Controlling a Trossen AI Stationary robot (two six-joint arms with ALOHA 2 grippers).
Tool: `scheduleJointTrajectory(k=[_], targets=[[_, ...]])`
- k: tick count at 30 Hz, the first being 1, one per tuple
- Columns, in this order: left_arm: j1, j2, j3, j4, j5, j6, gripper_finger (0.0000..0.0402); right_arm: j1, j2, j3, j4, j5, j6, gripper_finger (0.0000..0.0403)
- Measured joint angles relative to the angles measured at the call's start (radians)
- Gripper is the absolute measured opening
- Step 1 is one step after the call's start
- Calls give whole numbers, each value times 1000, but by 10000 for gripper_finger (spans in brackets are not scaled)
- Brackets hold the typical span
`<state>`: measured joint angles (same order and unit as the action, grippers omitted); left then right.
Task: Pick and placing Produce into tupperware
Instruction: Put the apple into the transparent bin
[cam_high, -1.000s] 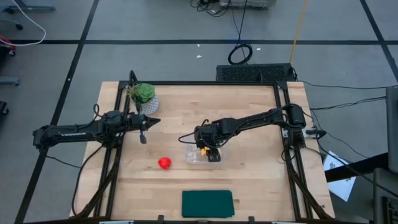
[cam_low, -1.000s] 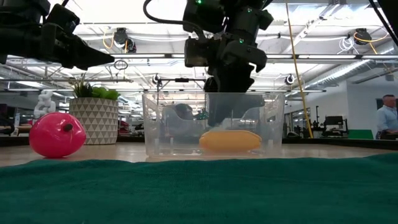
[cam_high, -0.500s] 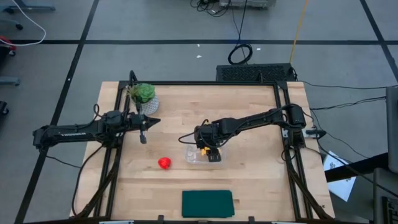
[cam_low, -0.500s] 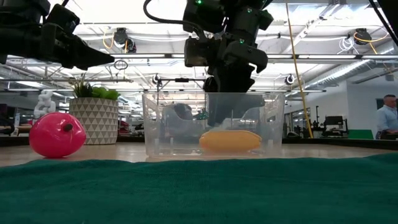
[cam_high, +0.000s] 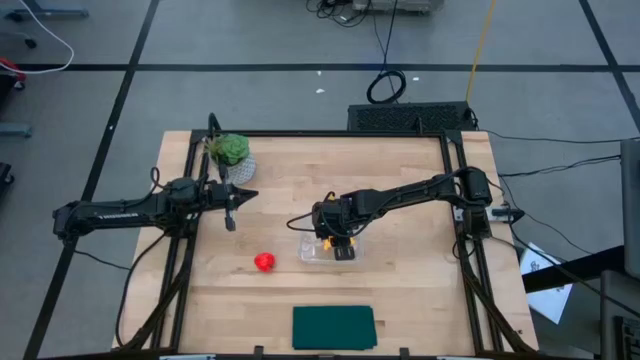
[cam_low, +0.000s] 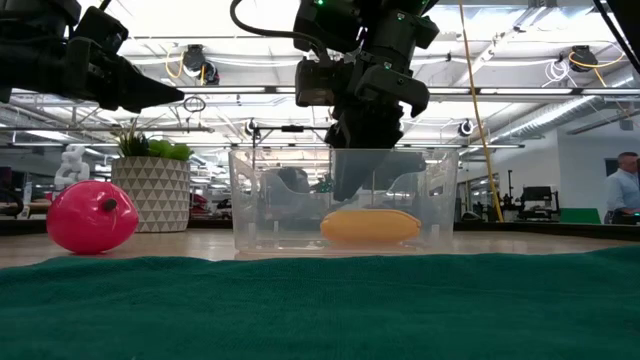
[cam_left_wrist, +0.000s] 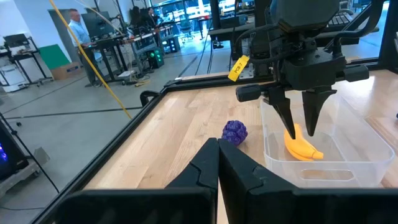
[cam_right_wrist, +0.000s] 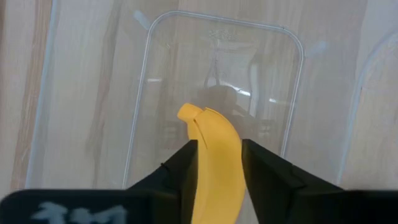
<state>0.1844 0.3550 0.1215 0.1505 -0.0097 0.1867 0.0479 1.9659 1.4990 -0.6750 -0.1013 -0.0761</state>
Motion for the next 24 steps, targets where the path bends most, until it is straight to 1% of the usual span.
scheduleJointTrajectory(k=[20, 24], targets=[[0, 0, 0, 0, 0, 0, 6, 0, 0, 0, -11, 0, 3, 6], [0, 0, 0, 0, 0, 0, 5, 0, 0, 0, -12, -1, 3, 3]])
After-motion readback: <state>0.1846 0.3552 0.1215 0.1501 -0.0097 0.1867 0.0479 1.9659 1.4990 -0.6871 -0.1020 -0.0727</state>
